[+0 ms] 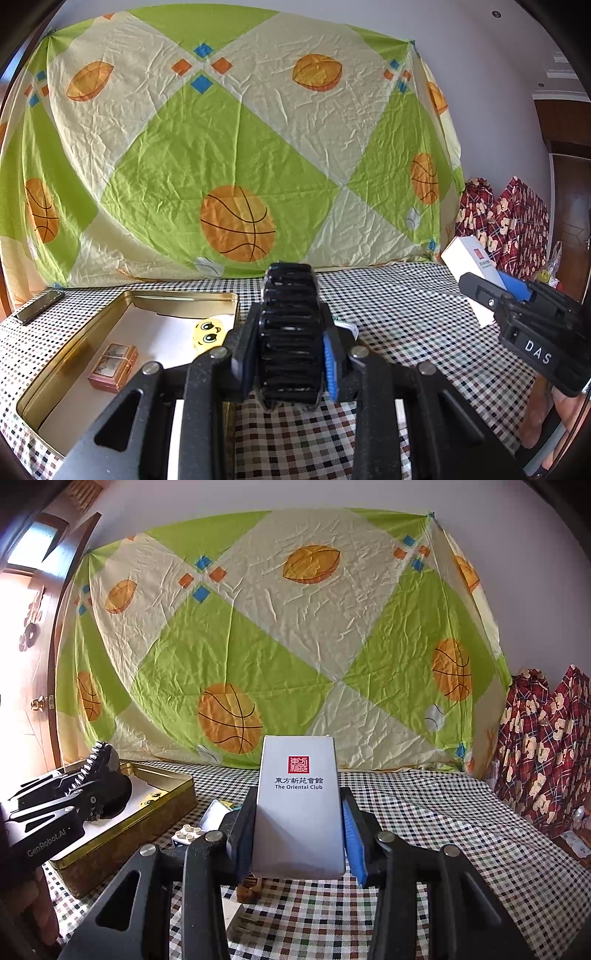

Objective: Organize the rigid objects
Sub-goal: 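Carry the box in the right tool and brush in the left over the tin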

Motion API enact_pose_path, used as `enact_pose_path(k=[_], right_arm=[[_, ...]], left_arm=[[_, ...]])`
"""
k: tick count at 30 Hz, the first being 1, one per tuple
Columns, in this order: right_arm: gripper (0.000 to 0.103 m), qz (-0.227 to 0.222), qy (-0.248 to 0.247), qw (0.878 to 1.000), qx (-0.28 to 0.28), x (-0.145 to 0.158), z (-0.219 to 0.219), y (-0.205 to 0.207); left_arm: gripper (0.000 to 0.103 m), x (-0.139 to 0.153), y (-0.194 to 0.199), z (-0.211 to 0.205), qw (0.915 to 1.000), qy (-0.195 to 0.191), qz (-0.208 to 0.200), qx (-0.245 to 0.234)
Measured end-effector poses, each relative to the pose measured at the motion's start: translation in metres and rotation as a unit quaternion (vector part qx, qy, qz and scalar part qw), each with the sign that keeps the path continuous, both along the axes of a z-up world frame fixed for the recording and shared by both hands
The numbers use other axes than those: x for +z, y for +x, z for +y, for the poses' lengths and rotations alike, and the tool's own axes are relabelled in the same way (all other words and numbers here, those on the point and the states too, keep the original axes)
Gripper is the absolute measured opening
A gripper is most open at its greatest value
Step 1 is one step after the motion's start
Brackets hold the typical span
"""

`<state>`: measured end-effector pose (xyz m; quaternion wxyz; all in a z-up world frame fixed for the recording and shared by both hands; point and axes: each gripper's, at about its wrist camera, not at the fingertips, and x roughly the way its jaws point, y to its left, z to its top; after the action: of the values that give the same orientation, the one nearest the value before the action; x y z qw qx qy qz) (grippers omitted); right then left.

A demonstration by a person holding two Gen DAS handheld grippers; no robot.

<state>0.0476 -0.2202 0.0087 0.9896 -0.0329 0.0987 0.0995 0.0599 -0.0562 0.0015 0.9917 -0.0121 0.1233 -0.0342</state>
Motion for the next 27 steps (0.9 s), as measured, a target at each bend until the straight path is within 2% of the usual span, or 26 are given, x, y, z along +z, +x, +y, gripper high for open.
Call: enact_pose_path(k=[27], right_arm=[[0.044,-0.008,-0.022,0.998,0.056,-0.002,0.053,-0.006]], left_arm=[[0.027,-0.002,-0.010,0.032,0.9997,-0.021,0.001,0.013]])
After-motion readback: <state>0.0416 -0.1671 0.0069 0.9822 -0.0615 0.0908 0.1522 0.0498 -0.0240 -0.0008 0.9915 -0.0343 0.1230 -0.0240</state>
